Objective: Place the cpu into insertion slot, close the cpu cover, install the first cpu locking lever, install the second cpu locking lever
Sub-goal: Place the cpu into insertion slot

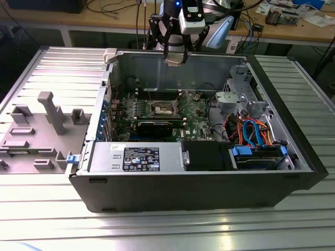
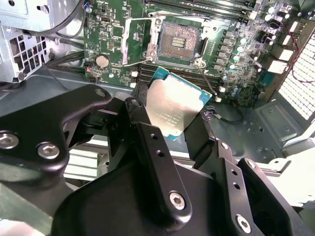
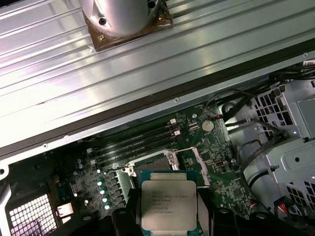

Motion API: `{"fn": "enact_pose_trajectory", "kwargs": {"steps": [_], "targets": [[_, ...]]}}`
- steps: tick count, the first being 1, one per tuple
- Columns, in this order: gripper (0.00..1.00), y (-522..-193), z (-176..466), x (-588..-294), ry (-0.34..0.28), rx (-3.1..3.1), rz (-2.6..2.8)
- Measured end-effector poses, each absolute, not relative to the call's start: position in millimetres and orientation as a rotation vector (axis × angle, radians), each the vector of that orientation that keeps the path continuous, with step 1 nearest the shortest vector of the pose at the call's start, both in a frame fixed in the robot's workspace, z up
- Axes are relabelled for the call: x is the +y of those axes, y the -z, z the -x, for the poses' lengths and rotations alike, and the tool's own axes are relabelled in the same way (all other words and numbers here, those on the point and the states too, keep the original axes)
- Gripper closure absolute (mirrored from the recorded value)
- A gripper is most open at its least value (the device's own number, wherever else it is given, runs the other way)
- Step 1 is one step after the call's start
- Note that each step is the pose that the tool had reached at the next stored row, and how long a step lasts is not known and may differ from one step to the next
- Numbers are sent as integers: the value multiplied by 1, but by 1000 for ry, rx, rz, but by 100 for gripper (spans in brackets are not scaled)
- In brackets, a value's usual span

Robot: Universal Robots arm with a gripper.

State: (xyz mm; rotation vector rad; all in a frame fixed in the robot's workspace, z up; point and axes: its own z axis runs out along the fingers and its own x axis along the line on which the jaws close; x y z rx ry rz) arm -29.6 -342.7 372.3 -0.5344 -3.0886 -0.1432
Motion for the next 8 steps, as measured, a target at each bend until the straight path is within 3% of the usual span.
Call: {"fn": "enact_pose_trajectory", "kwargs": {"steps": [8], "targets": [[46,-372,30,-343,143,-3073,632]]}}
